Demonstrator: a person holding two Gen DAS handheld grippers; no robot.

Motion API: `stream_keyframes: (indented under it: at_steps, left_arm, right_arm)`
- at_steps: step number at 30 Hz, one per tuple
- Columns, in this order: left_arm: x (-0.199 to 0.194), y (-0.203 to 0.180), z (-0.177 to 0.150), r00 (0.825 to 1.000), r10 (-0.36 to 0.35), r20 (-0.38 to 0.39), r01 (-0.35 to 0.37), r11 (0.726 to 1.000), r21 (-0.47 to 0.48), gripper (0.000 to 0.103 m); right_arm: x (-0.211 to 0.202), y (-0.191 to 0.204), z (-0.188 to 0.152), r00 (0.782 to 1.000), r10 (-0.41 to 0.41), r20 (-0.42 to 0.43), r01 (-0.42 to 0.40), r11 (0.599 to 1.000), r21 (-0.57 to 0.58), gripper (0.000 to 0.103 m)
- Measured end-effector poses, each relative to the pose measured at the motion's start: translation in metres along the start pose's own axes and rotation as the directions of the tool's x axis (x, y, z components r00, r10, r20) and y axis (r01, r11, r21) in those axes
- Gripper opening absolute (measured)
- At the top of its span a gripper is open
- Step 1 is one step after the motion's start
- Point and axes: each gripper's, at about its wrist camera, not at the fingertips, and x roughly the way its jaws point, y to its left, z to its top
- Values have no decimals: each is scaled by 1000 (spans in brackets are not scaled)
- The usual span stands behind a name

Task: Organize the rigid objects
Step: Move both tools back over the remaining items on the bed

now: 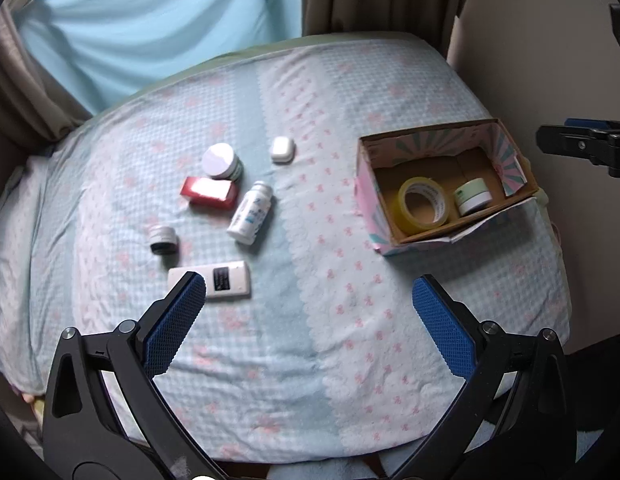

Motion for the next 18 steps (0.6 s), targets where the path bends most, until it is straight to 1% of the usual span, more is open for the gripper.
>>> stream_keyframes:
  at_steps: [4,7,9,13,16,18]
  left_arm:
    - [-9,51,-13,1000,-8,21,9,999,-41,103]
    - [-13,88,-17,999,14,37,-12,998,-65,103]
    - [-15,115,-18,999,21,48,-16,996,-92,103]
    - [-12,165,-17,999,24,48,-17,989,-145,103]
    - [-6,202,-14,998,38,45,-31,986,-162,103]
    - [2,227,-10,999,35,37,-28,984,-177,103]
  right_arm:
    - [-6,42,-6,1000,14,23,-15,999,35,103]
    - [-1,72,-5,999,38,24,-40,997,71,103]
    - [6,94,-1,998,52,20,-54,995,80,103]
    - [26,135,9,999,52,-7,-51,995,91,103]
    - [40,161,18,998,58,-21,-55,991,119,103]
    - [52,176,25,998,58,-33,-53,989,137,103]
